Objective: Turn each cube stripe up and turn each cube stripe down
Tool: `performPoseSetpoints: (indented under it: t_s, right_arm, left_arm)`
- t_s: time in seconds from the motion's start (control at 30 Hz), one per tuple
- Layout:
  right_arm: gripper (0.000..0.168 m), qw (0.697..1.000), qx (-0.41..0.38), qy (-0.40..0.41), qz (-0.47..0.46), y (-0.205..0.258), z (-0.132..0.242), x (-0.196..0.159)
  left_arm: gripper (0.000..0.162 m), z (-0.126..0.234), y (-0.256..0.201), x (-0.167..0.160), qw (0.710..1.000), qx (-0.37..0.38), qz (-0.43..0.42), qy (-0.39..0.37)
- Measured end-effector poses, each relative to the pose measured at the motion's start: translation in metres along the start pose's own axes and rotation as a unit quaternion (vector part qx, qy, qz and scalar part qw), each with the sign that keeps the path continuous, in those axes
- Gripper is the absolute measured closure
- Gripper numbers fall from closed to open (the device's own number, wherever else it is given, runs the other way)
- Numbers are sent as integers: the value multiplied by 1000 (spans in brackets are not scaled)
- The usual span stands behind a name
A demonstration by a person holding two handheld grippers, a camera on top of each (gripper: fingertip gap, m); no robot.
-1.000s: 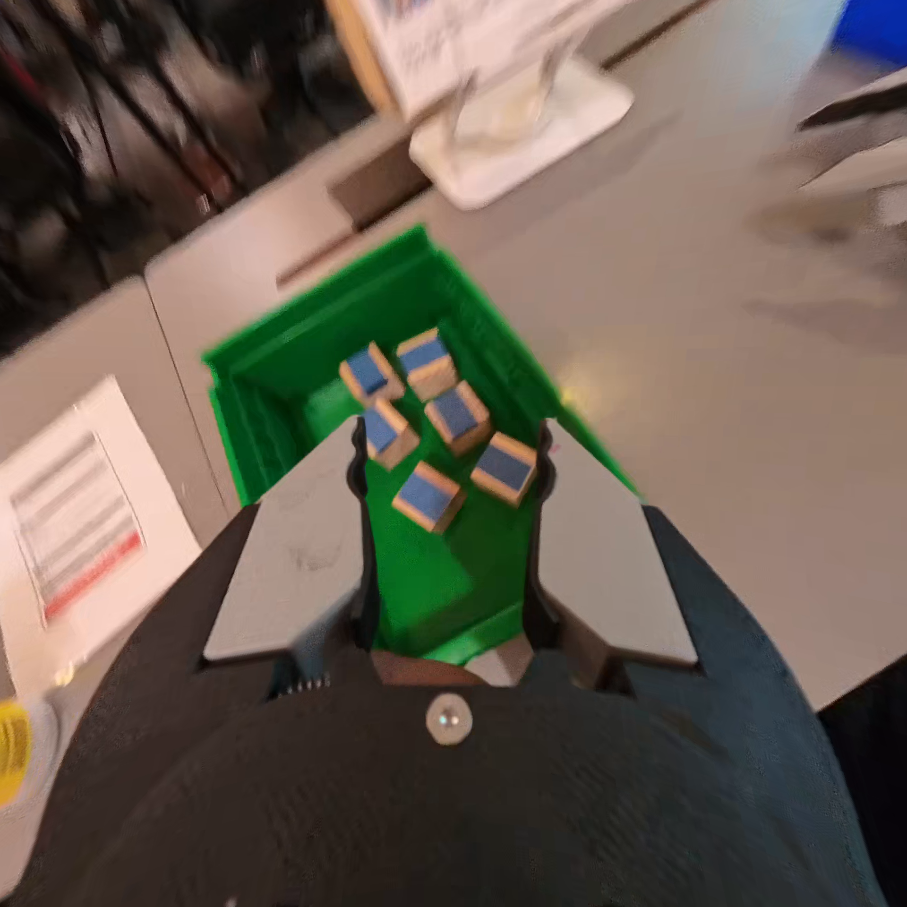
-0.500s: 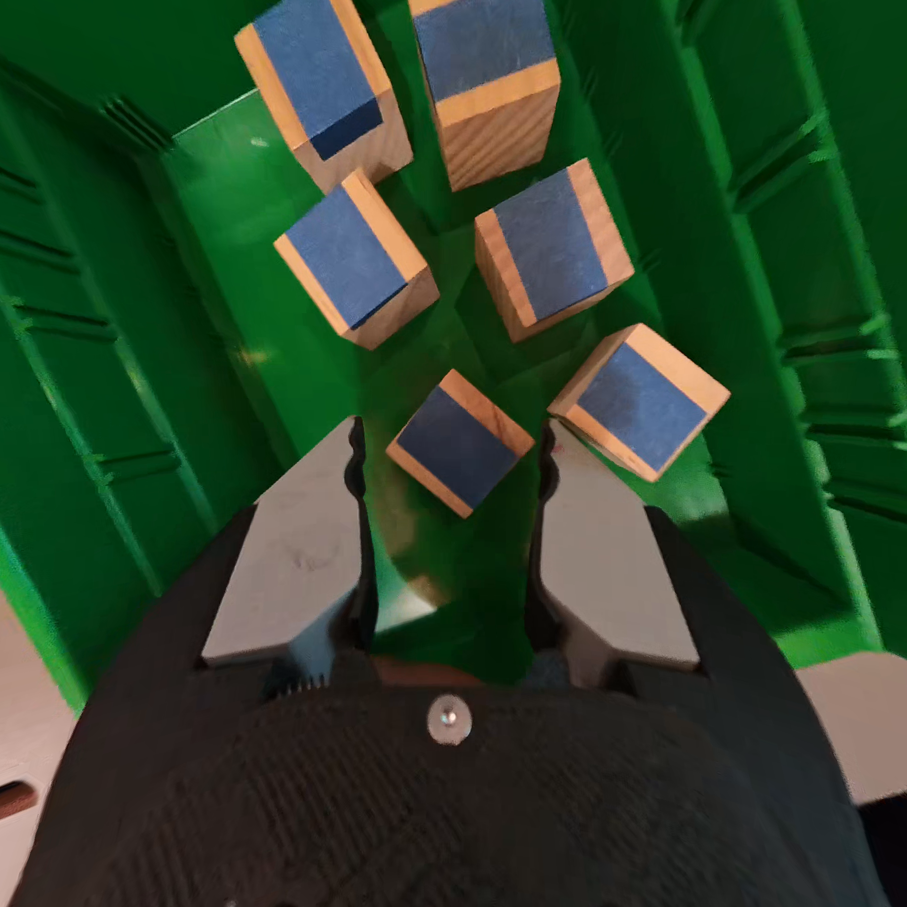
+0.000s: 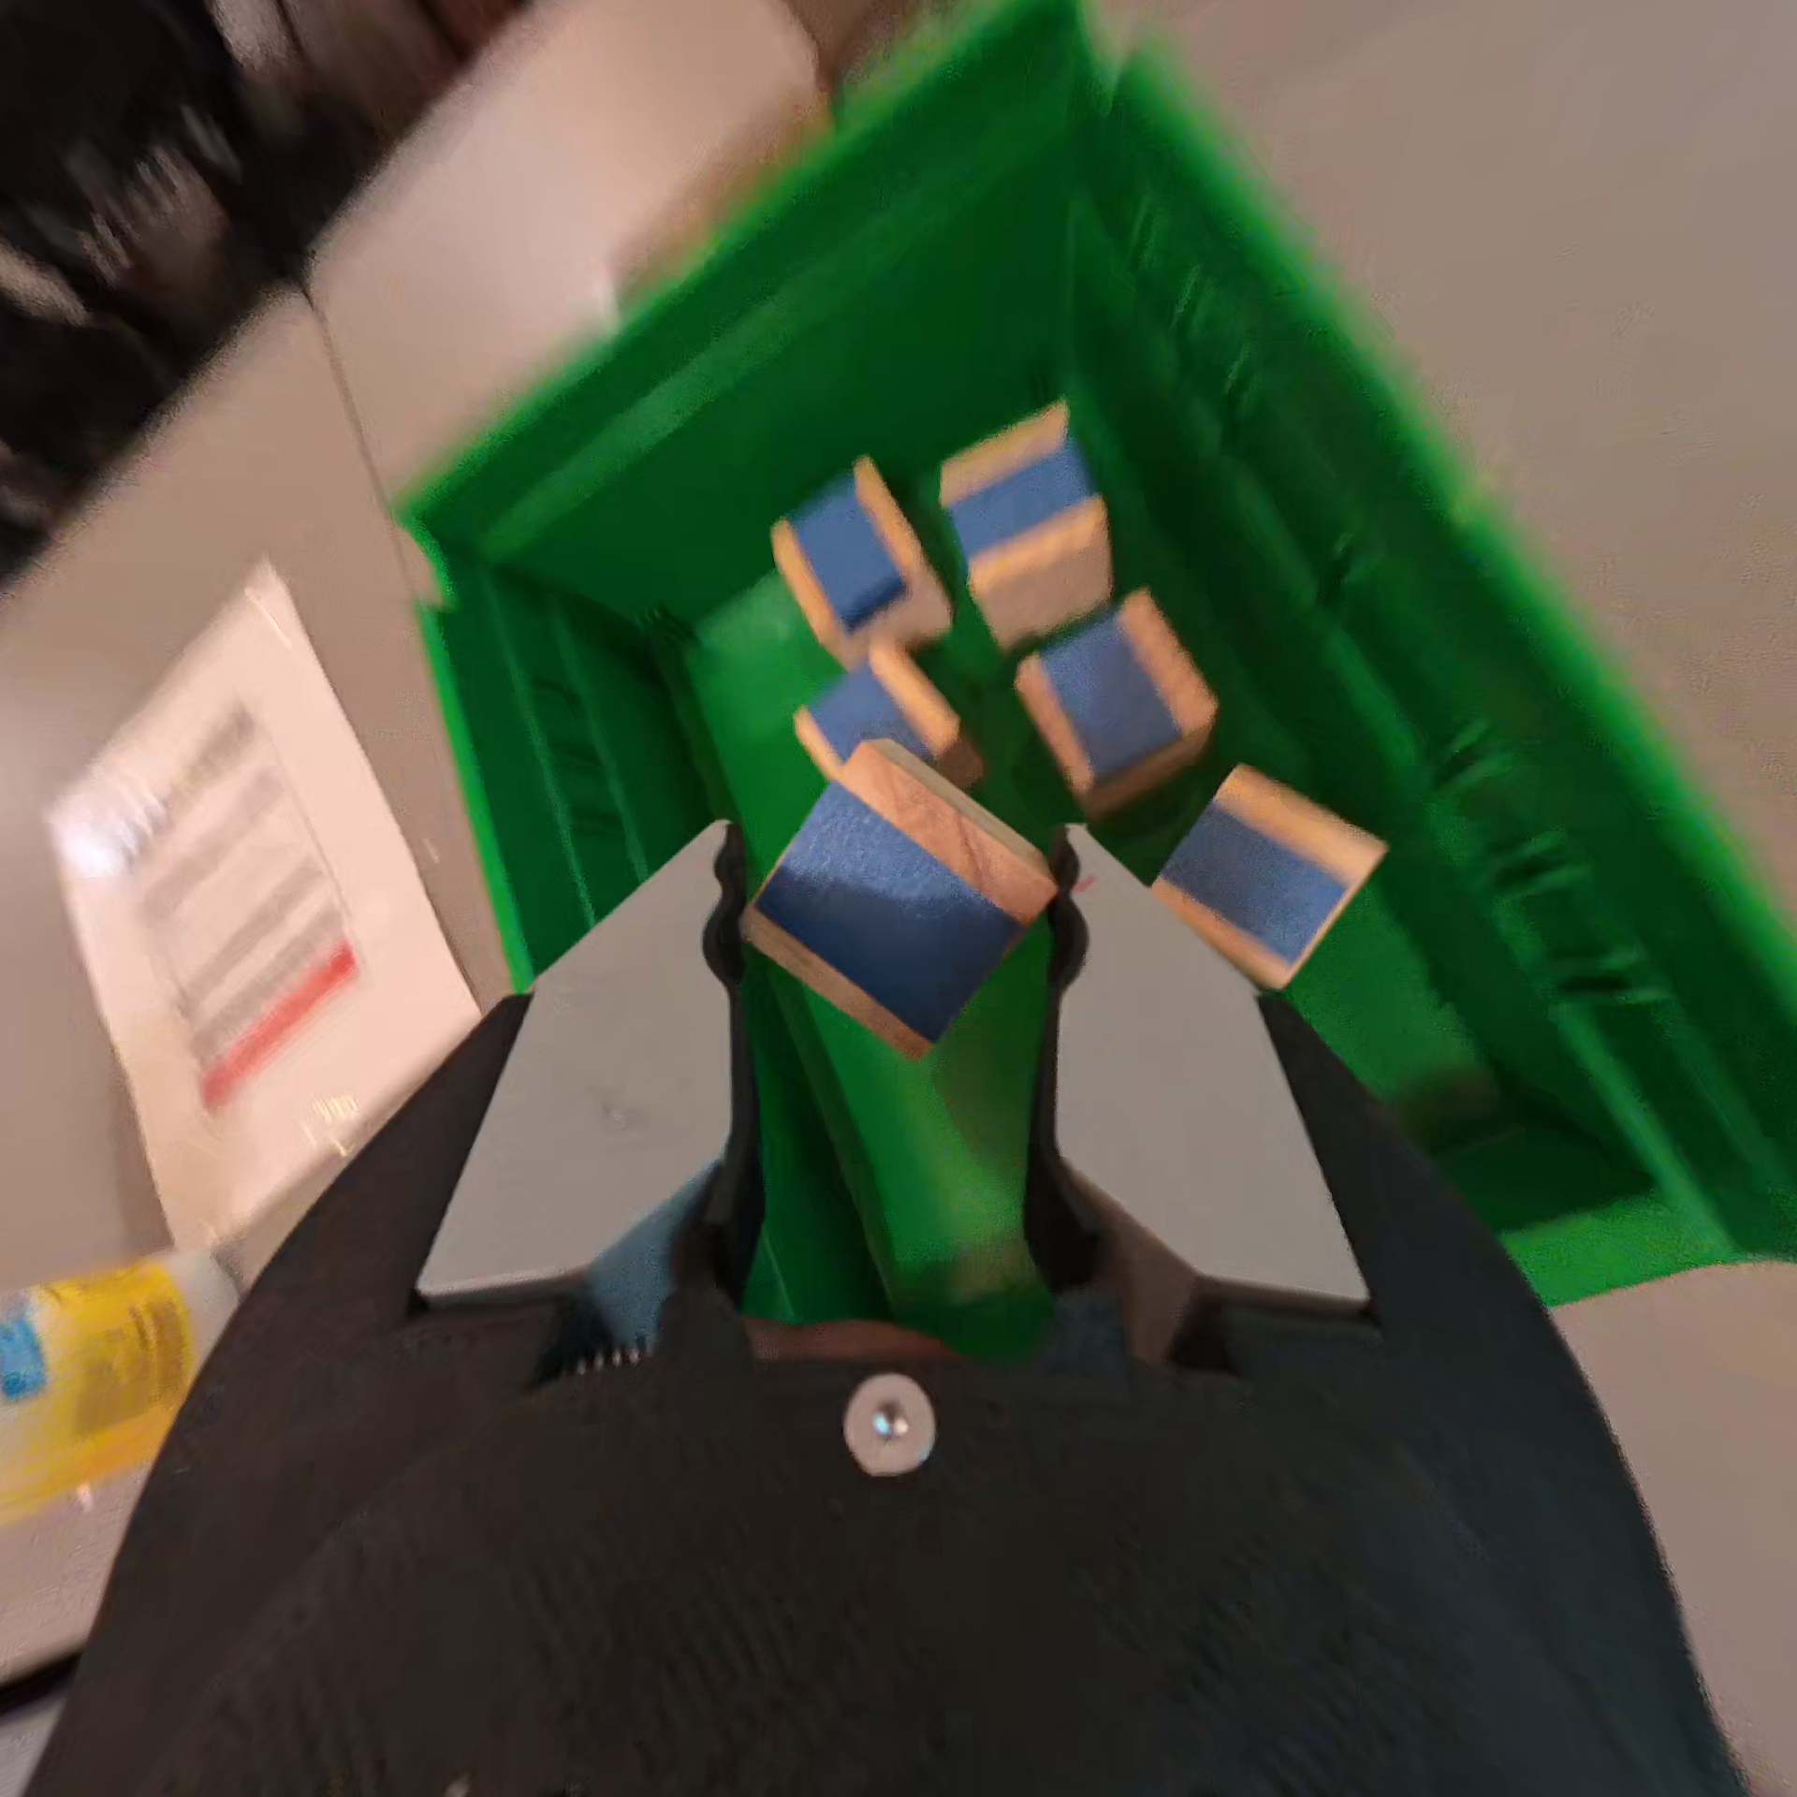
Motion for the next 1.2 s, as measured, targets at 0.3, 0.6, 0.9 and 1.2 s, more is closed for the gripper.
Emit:
performPoseSetpoints:
  t_s: [0.3, 0.6, 0.9, 1.2]
  right_arm:
    - [96, 887, 415, -27, -202, 85, 32, 29]
    - [107, 776, 562, -63, -279, 94, 59, 43]
    - [125, 808, 539, -94, -217, 100, 56, 39]
    - [125, 820, 509, -70, -250, 98, 47, 38]
  left_arm:
    - [101, 69, -191, 128, 869, -147, -240, -407]
    - [101, 65, -288, 147, 751, -255, -264, -549]
    - [101, 61, -290, 139, 754, -307, -180, -553]
    - [105, 56, -286, 135, 772, -269, -172, -550]
Point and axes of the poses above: each gripper's, where its closed fingertips meet, z back along the fingers, x out of its top, y = z × x across the jaws, the point moved 4 cm from there along z, back along the fingers, and after that the axes turned 6 degrees about -y, right-handed, at the moved point
